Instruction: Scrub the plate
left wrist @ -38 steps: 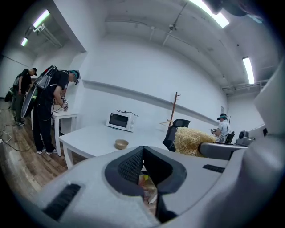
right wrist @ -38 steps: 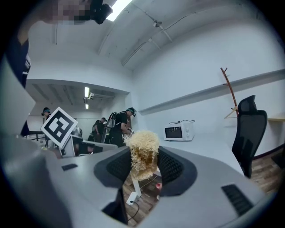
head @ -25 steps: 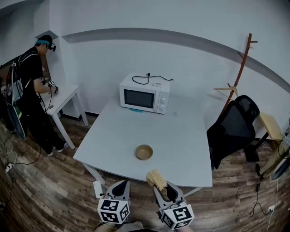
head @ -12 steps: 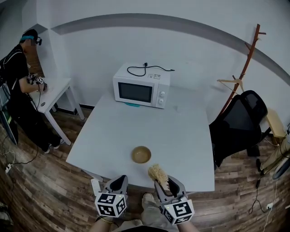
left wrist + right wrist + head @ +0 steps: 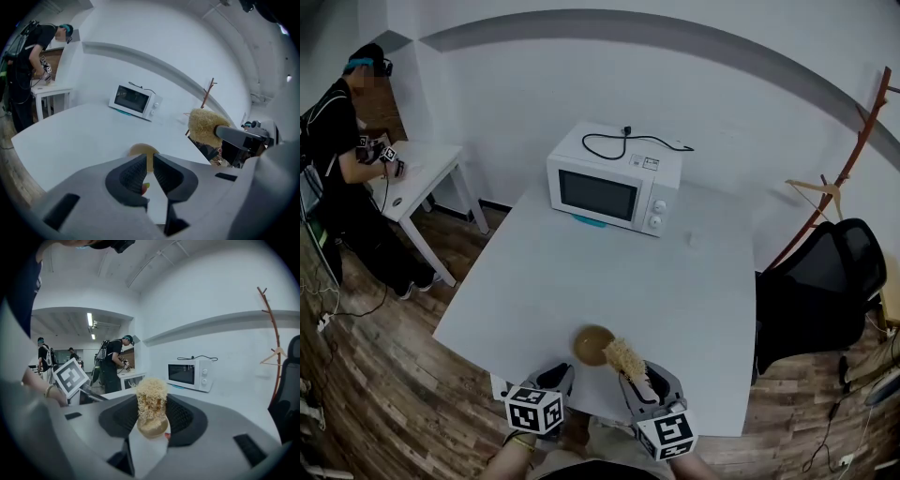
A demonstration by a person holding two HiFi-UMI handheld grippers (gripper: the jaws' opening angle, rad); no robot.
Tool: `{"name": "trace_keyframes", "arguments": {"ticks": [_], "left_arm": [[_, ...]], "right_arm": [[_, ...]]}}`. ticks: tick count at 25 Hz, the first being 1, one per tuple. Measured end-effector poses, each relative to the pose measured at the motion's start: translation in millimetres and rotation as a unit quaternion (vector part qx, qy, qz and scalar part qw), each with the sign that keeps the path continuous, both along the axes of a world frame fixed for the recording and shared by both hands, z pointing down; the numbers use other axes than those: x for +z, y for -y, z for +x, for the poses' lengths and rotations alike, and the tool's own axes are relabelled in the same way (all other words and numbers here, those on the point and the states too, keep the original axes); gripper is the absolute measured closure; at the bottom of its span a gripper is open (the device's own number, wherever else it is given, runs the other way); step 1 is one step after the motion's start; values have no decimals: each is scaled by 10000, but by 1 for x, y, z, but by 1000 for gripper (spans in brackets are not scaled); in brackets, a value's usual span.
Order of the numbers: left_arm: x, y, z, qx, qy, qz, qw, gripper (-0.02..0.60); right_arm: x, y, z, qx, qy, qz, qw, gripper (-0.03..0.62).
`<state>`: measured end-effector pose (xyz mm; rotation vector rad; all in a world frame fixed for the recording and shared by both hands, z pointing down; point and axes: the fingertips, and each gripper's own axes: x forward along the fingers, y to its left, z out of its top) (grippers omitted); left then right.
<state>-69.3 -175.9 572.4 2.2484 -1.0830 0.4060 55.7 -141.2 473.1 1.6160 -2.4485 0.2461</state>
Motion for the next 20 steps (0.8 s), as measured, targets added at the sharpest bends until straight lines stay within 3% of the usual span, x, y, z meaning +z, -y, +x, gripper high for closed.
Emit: {"name": "trace_keyframes", "arguments": {"ticks": [3,5,12,20], "left_arm": [[26,14,4,-112,-123,-451,9988,439],[41,23,3,-251,-240,-734,9967,437],[85,51,7,-666,-414,-1544,9849,443],[94,65,13,-818,-334,-1675,9819,546]], "right_arm": [[9,16,3,-173,10,-124,9998,425],[15,25,3,-279,-10,-206,9994,425],[37,54,13,-488,-29,-464,9977,425],[57,72,19,-604,-63,-660,9960,425]]}}
